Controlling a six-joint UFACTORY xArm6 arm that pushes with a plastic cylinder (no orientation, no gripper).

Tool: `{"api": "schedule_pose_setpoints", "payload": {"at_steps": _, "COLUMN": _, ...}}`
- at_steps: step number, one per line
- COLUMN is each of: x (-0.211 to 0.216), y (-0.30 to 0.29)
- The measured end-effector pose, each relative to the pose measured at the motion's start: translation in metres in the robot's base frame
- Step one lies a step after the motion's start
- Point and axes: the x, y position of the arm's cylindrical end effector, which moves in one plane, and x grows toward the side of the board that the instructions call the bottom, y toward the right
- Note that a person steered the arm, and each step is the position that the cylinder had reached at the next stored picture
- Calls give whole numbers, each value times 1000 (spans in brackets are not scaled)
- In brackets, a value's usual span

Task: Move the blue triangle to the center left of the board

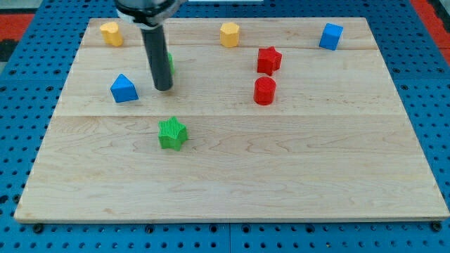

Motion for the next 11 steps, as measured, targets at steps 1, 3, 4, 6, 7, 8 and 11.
{"api": "schedule_pose_setpoints", "payload": {"at_steps": 1, "x": 2, "y": -49}}
{"api": "schedule_pose_setpoints", "payload": {"at_steps": 3, "x": 14, "y": -52}}
{"api": "schedule_pose_setpoints", "payload": {"at_steps": 4, "x": 21, "y": 16}}
{"api": "schedule_pose_setpoints", "payload": {"at_steps": 6, "x": 43, "y": -22}}
{"api": "schedule_pose_setpoints", "payload": {"at_steps": 7, "x": 43, "y": -57}}
{"api": "schedule_pose_setpoints", "payload": {"at_steps": 8, "x": 43, "y": -76}}
{"api": "schedule_pose_setpoints", "payload": {"at_steps": 11, "x": 46, "y": -15}}
